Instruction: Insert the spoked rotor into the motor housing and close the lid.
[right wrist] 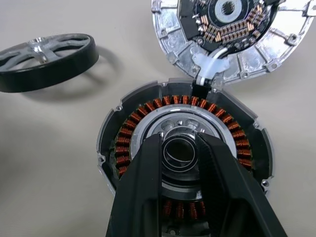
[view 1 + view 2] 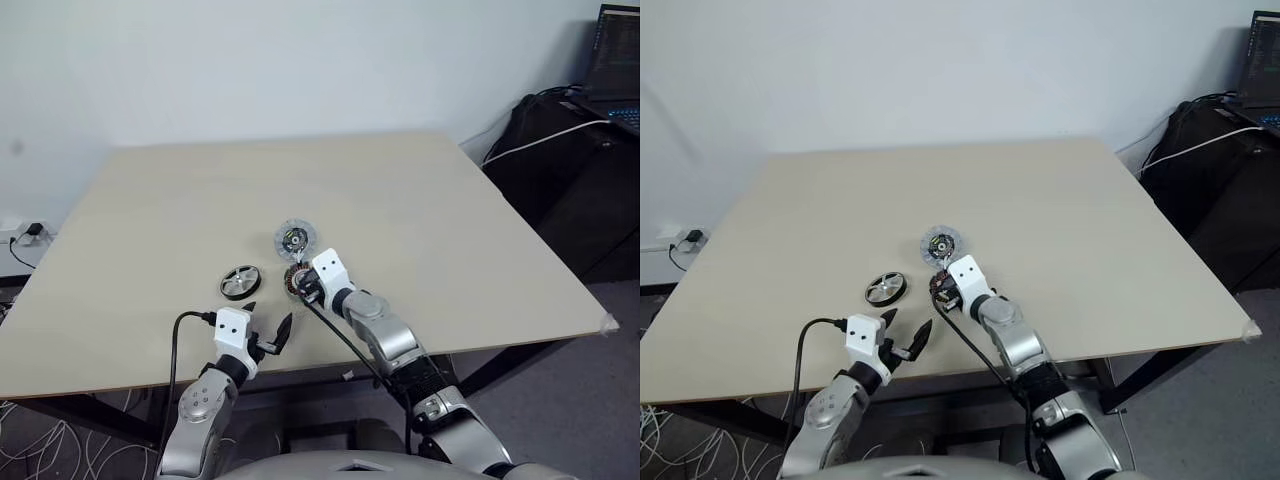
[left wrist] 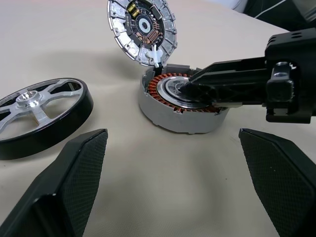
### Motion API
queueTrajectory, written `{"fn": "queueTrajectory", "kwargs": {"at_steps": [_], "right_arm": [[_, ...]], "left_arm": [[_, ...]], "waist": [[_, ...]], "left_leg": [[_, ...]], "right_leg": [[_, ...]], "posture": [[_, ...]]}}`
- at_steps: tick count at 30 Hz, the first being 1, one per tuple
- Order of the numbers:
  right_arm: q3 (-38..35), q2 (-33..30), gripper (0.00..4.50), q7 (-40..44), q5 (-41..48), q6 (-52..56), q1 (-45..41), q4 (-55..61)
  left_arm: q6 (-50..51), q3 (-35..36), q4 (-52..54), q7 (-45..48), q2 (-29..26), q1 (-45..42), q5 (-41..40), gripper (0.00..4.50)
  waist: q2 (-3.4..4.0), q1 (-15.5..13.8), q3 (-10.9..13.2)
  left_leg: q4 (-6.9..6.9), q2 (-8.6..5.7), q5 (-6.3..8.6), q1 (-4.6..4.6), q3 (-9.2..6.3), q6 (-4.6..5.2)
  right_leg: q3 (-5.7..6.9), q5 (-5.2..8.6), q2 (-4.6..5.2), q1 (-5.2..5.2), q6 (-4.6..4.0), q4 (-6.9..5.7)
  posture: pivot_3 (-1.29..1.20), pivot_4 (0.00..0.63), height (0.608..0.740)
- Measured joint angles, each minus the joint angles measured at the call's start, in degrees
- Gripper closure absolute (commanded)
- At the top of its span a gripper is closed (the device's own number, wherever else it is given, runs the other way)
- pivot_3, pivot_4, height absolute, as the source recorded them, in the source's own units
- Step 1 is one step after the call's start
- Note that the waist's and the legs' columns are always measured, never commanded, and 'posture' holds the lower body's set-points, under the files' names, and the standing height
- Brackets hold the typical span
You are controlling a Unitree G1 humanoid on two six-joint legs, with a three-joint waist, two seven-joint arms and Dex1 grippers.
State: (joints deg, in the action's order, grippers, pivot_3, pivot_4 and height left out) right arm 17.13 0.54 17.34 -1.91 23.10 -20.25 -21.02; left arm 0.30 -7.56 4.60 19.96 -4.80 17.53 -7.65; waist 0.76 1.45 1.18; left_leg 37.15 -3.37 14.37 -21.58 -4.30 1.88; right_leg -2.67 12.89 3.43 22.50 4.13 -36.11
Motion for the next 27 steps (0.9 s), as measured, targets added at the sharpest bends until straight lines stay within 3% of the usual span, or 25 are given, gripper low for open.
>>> {"fn": "queueTrajectory", "kwargs": {"at_steps": [13,27], "right_arm": [[-0.2,0.9,3.82,0.0,-0.1,-3.0,-3.9,-6.7],[-0.3,0.2,3.82,0.7,0.0,-2.9,-3.3,-5.8]], "left_arm": [[-0.4,0.0,0.0,0.0,0.0,0.0,0.0,0.00],[-0.6,0.0,0.0,0.0,0.0,0.1,0.0,0.00]], "waist": [[0.01,0.1,0.0],[0.01,0.1,0.0]], "left_leg": [[-0.03,-0.01,0.00,0.00,0.00,-0.01],[-0.03,-0.01,0.00,0.00,0.00,-0.01]], "right_leg": [[-0.01,-0.01,-0.01,0.02,-0.02,0.00],[0.00,-0.01,-0.01,0.01,-0.02,-0.01]], "posture": [[0.00,0.000,0.740],[0.00,0.000,0.740]]}}
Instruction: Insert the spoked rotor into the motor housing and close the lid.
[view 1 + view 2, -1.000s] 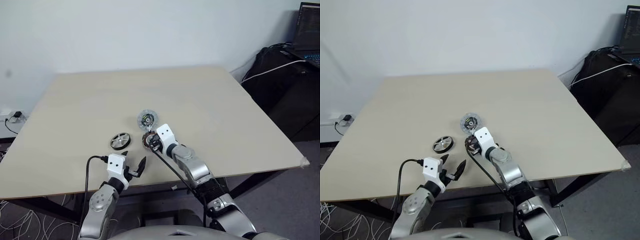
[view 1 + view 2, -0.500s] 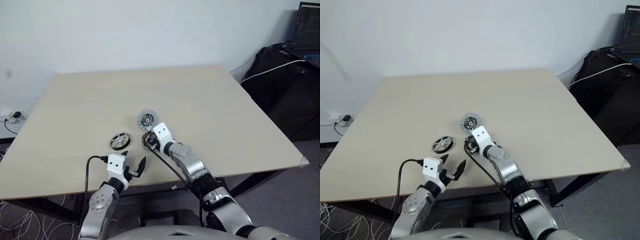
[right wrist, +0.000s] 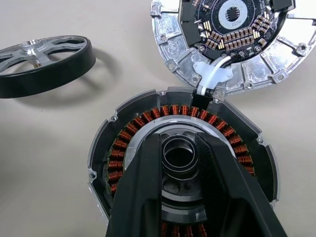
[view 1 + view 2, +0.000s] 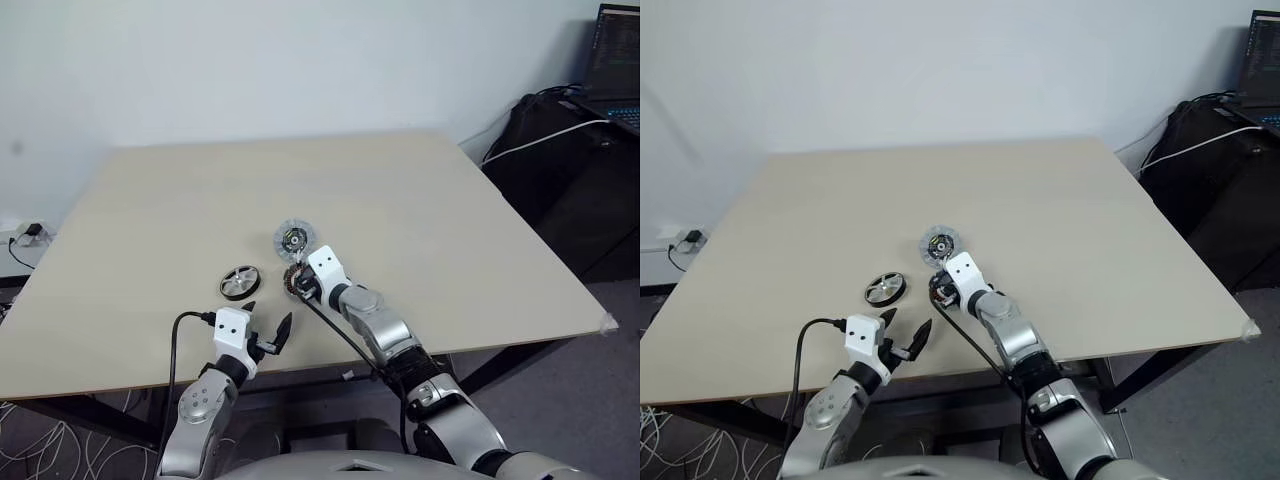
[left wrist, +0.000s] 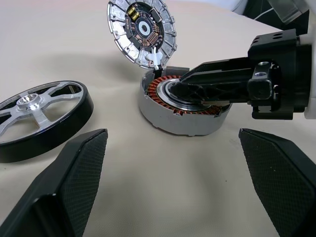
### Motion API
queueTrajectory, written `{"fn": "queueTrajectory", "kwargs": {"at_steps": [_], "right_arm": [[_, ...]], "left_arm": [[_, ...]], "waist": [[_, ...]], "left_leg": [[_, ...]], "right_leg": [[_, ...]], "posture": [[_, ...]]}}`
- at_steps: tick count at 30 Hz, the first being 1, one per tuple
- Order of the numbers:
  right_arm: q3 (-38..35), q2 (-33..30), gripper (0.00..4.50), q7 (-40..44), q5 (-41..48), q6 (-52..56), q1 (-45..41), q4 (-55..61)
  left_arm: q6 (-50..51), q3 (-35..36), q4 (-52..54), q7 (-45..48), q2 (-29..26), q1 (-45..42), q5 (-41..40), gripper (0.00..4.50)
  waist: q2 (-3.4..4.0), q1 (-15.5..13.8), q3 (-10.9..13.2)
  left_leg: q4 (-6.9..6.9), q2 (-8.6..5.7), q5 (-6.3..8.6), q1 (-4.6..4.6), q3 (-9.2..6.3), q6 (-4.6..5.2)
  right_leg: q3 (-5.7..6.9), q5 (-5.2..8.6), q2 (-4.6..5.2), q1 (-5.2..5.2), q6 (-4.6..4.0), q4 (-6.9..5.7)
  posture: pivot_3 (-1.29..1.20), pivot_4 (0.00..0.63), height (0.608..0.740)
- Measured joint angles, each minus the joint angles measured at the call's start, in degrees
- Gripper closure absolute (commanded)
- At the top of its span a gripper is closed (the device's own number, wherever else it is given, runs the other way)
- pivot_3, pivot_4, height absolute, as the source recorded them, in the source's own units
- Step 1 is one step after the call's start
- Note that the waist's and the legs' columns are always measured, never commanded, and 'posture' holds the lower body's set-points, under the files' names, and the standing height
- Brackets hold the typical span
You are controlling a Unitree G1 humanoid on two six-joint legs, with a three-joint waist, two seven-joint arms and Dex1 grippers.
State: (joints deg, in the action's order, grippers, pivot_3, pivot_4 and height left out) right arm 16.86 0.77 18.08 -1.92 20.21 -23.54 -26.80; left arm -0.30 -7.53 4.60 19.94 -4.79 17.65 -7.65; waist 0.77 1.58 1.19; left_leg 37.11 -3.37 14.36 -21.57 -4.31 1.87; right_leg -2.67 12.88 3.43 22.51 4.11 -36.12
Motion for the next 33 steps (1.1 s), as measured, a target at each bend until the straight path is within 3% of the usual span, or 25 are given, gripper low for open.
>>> {"fn": "queueTrajectory", "kwargs": {"at_steps": [1,7,12,15,21,33], "right_arm": [[0.0,-0.1,3.82,0.1,0.0,0.1,0.2,0.2],[-0.2,-0.2,1.83,0.4,0.0,0.4,0.4,0.6],[-0.1,-0.1,1.83,0.4,0.0,0.4,0.7,0.8],[-0.2,0.2,2.46,0.7,0.4,0.5,2.1,3.2],[-0.3,1.4,4.38,1.7,2.6,2.9,3.8,13.6],[-0.1,1.1,4.48,-3.0,-0.4,8.1,1.0,9.5]], "left_arm": [[0.0,0.0,0.0,0.0,0.0,0.0,0.0,0.00],[0.0,0.0,0.0,0.0,0.0,0.0,0.0,0.00],[0.0,0.0,0.0,0.0,0.1,0.0,0.0,0.00],[0.0,0.0,0.0,0.0,0.1,0.0,0.0,0.00],[0.0,0.0,0.0,-0.1,0.1,0.0,0.0,0.00],[0.0,0.0,0.0,0.0,0.1,-0.1,0.0,0.00]], "waist": [[0.00,0.0,0.0],[0.00,0.0,0.0],[0.00,0.1,0.0],[0.00,0.1,0.0],[0.01,0.0,0.0],[0.01,0.0,0.0]], "left_leg": [[0.00,0.00,0.00,0.00,0.00,0.00],[0.00,0.00,0.00,0.00,0.00,0.00],[0.00,0.00,0.00,0.00,-0.01,0.00],[-0.01,0.00,0.00,0.00,-0.01,0.00],[-0.02,0.01,0.06,0.00,-0.02,-0.11],[-0.02,0.00,0.09,0.00,-0.02,-0.20]], "right_leg": [[0.00,0.00,0.00,0.00,0.00,0.00],[0.00,0.00,0.00,0.00,0.00,0.00],[0.00,0.00,0.00,0.00,0.00,0.00],[0.00,0.01,0.00,0.01,0.00,0.00],[0.00,0.11,0.00,0.01,0.16,0.00],[0.01,0.01,0.00,0.02,0.00,-0.01]], "posture": [[0.00,0.000,0.740],[0.00,0.000,0.740],[0.00,0.000,0.740],[0.00,0.000,0.740],[0.00,0.000,0.740],[0.00,0.000,0.740]]}}
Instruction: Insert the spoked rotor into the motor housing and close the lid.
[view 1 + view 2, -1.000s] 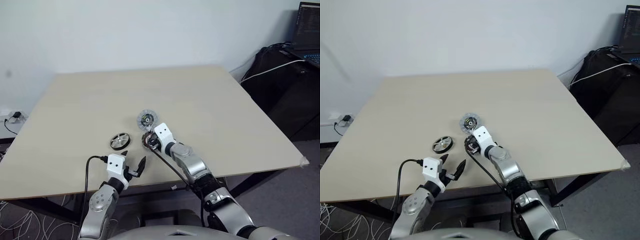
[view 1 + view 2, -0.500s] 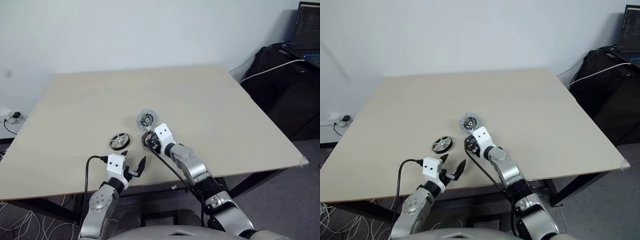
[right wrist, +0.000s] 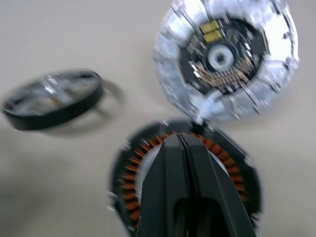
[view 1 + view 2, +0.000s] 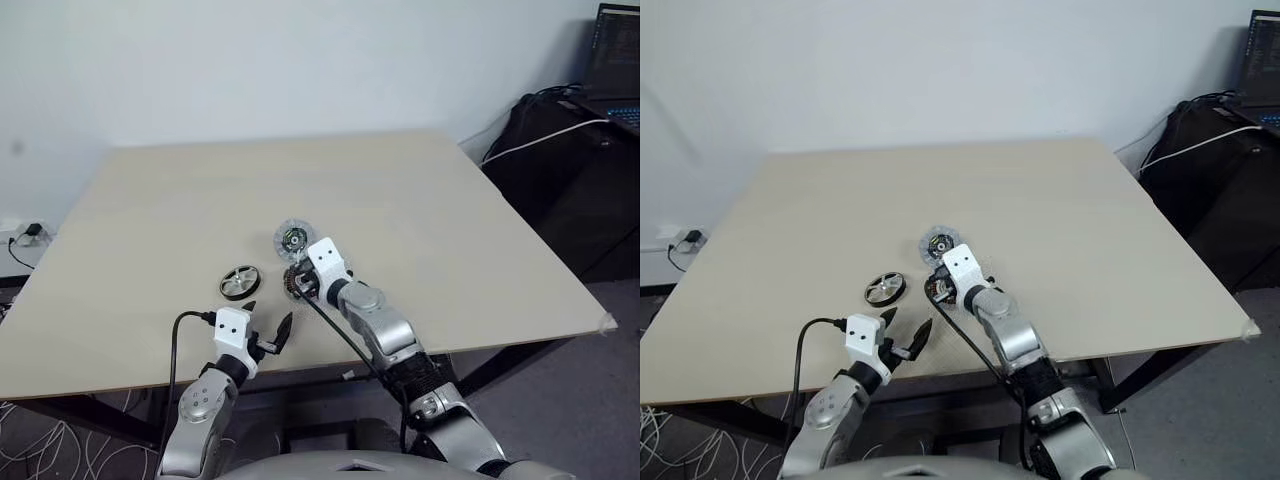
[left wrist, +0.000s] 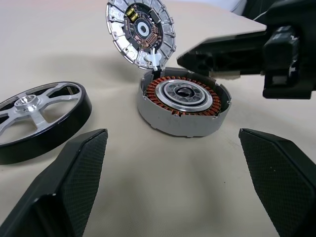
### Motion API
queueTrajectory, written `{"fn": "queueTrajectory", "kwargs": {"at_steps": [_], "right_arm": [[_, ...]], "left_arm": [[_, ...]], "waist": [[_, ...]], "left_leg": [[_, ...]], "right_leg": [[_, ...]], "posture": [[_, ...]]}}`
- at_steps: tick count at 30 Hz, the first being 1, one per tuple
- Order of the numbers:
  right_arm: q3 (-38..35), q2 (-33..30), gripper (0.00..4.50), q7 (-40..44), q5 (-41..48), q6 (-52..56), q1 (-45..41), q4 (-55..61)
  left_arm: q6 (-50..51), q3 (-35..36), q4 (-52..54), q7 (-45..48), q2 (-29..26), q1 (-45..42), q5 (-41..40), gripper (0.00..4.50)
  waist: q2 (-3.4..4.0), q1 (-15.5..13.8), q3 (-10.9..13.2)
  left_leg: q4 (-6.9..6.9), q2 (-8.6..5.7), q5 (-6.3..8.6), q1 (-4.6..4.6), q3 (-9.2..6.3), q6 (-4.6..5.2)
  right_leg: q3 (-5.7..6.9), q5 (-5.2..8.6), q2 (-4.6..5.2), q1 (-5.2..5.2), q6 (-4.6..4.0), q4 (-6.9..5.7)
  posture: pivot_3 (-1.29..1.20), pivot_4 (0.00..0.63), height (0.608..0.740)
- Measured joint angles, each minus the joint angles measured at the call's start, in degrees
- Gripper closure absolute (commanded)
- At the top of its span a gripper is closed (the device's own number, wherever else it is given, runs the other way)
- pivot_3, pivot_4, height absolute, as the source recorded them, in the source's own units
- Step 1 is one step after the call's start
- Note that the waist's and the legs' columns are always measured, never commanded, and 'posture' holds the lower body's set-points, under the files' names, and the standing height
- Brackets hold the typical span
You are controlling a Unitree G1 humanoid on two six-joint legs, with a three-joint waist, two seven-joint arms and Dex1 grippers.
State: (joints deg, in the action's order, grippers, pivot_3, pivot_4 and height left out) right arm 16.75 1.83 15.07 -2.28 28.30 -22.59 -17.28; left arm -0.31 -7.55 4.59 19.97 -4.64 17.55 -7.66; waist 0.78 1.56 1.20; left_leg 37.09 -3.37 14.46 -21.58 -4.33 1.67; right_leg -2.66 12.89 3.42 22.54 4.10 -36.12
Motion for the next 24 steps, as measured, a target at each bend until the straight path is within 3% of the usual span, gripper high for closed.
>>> {"fn": "queueTrajectory", "kwargs": {"at_steps": [24], "right_arm": [[-0.6,-0.2,4.48,0.1,-1.8,1.0,-5.4,-9.6]], "left_arm": [[-0.1,0.0,0.0,-0.3,0.5,-0.1,0.0,0.00]], "waist": [[0.01,0.3,0.0]], "left_leg": [[-0.02,-0.01,-0.10,0.00,-0.01,0.17]], "right_leg": [[0.00,0.00,0.00,0.00,-0.01,-0.01]], "posture": [[0.00,0.000,0.740]]}}
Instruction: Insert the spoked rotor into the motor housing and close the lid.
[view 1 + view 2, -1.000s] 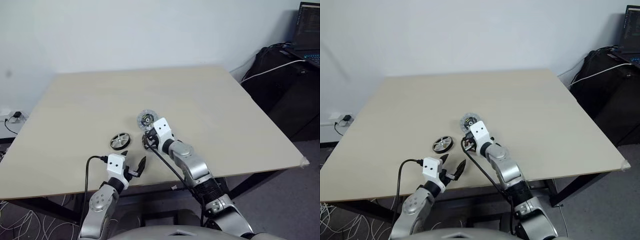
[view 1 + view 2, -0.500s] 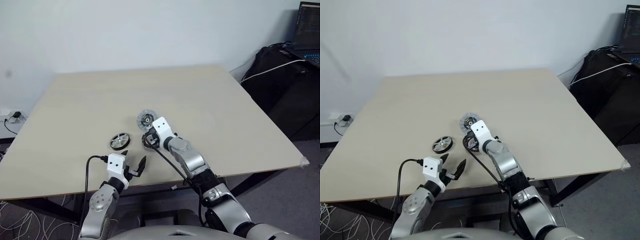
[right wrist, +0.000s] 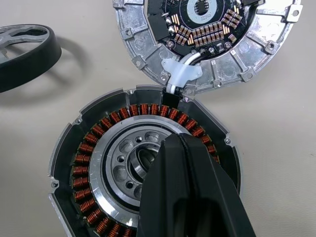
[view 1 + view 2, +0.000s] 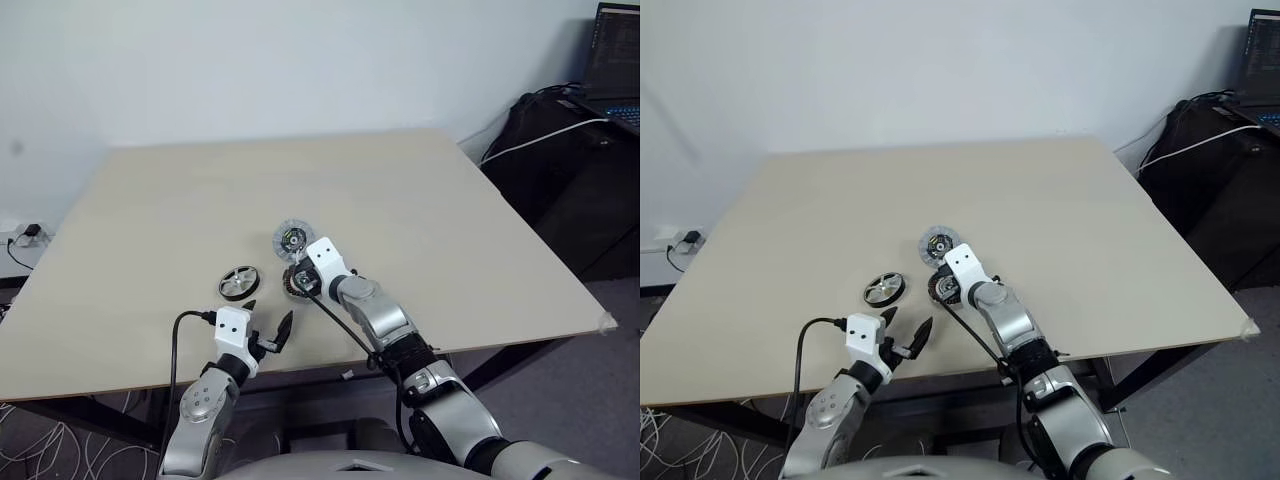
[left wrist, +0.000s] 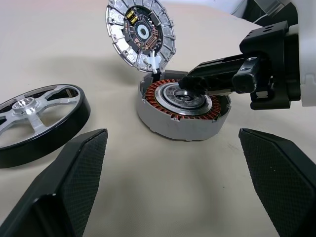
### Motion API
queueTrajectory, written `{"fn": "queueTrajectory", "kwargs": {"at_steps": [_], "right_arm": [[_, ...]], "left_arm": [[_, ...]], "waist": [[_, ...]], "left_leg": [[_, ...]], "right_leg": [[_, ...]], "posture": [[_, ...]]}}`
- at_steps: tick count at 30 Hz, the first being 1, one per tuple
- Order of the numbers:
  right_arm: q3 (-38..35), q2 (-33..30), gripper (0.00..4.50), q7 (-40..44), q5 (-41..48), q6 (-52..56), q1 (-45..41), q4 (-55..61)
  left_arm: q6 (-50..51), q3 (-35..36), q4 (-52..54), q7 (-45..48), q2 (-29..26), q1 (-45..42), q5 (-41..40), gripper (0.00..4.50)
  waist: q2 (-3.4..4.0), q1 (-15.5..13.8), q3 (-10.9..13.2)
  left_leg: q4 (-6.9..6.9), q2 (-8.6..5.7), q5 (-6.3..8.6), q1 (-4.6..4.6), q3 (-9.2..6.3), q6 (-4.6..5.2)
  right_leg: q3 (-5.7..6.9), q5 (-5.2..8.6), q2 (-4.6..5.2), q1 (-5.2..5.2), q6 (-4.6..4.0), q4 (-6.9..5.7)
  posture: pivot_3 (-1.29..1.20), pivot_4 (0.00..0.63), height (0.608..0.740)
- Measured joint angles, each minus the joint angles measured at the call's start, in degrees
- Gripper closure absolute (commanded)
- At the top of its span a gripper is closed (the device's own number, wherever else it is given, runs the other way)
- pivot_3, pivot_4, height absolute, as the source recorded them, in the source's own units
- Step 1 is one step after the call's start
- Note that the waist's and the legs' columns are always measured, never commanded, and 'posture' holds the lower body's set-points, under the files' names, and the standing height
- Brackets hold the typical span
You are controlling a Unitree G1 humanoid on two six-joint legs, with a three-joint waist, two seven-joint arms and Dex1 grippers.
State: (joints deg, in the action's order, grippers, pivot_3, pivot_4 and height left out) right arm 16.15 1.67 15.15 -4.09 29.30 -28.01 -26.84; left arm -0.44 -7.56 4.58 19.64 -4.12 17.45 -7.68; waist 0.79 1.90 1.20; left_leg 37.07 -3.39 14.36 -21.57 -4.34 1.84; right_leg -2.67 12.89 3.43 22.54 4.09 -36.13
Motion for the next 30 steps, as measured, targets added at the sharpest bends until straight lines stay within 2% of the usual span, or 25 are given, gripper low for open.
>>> {"fn": "queueTrajectory", "kwargs": {"at_steps": [7,14,30], "right_arm": [[1.2,-1.4,4.48,2.9,-0.1,1.4,1.2,2.8],[4.8,-3.7,4.48,9.6,0.0,4.9,4.5,9.7],[4.3,-3.3,4.48,8.7,0.0,4.8,5.4,10.8]], "left_arm": [[0.0,0.0,0.0,0.1,0.0,0.1,0.0,0.00],[0.0,0.0,0.0,0.2,0.0,0.2,-0.1,0.00],[0.1,0.0,0.0,0.1,0.0,0.4,-0.1,0.00]], "waist": [[0.00,0.1,0.0],[0.01,0.2,0.0],[-0.01,0.2,0.0]], "left_leg": [[0.00,0.00,0.00,0.00,0.00,0.00],[0.01,0.02,0.00,0.02,-0.02,0.00],[0.01,0.01,0.12,0.02,-0.04,-0.21]], "right_leg": [[0.00,0.01,0.00,-0.01,0.00,0.00],[0.03,0.06,0.00,-0.02,0.06,-0.01],[0.04,0.14,0.02,-0.03,0.20,-0.01]], "posture": [[0.00,0.000,0.740],[0.00,0.000,0.740],[0.00,0.000,0.740]]}}
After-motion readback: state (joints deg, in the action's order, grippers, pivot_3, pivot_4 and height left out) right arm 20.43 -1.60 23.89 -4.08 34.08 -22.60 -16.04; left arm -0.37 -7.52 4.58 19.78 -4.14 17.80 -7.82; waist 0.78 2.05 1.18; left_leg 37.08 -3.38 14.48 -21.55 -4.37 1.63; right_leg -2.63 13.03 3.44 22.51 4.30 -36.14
